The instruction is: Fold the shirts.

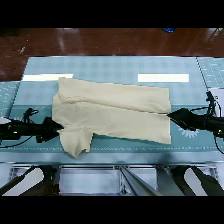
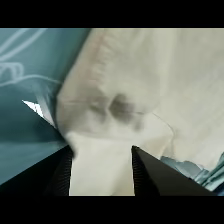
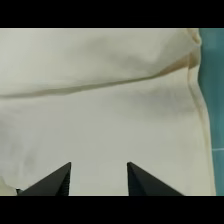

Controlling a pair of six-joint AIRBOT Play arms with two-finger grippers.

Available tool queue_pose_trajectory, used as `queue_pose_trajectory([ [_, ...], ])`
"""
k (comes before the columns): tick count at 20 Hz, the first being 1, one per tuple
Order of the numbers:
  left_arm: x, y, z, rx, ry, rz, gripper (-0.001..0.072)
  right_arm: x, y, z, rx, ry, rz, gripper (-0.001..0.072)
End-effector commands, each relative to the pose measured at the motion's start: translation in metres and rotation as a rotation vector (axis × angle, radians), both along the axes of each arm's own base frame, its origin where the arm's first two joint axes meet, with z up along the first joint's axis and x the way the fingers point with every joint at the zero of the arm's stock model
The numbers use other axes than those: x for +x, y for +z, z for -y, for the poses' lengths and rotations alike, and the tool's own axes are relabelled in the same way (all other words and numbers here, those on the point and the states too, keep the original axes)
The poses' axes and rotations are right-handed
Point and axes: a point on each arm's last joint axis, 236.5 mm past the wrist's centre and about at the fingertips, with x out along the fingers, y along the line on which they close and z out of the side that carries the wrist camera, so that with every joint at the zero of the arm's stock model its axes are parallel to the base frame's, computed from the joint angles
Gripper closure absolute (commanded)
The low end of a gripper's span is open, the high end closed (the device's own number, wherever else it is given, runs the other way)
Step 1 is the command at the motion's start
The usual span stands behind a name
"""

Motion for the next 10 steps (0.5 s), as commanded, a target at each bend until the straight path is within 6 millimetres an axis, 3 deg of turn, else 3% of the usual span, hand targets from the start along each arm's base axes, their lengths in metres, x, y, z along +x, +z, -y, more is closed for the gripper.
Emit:
queue_pose_trajectory([
  [1, 0.011, -0.023, 0.004, 0.116, -0.035, 0.07, 0.0203, 0.003, 0.008, 0.012, -0.043, -0.007, 0.008, 0.0302],
  [2, 0.012, -0.024, 0.009, 0.125, -0.061, 0.078, 0.021, -0.001, 0.005, 0.029, -0.085, -0.035, -0.027, 0.0302],
  [3, 0.011, -0.025, 0.014, 0.125, -0.088, 0.078, 0.0331, -0.01, -0.003, 0.05, -0.132, -0.077, -0.081, 0.0302],
  [4, 0.01, -0.024, 0.018, 0.114, -0.106, 0.073, 0.066, -0.027, -0.014, 0.065, -0.165, -0.103, -0.156, 0.0302],
  [5, 0.01, -0.021, 0.02, 0.107, -0.115, 0.074, 0.069, -0.047, -0.025, 0.073, -0.169, -0.124, -0.242, 0.0302],
  [7, 0.01, -0.016, 0.02, 0.095, -0.142, 0.084, 0.0689, -0.085, -0.044, 0.064, -0.13, -0.097, -0.378, 0.0302],
  [10, 0.015, -0.008, 0.018, 0.079, -0.149, 0.095, 0.0689, -0.096, -0.06, 0.041, -0.04, -0.116, -0.422, 0.0302],
])
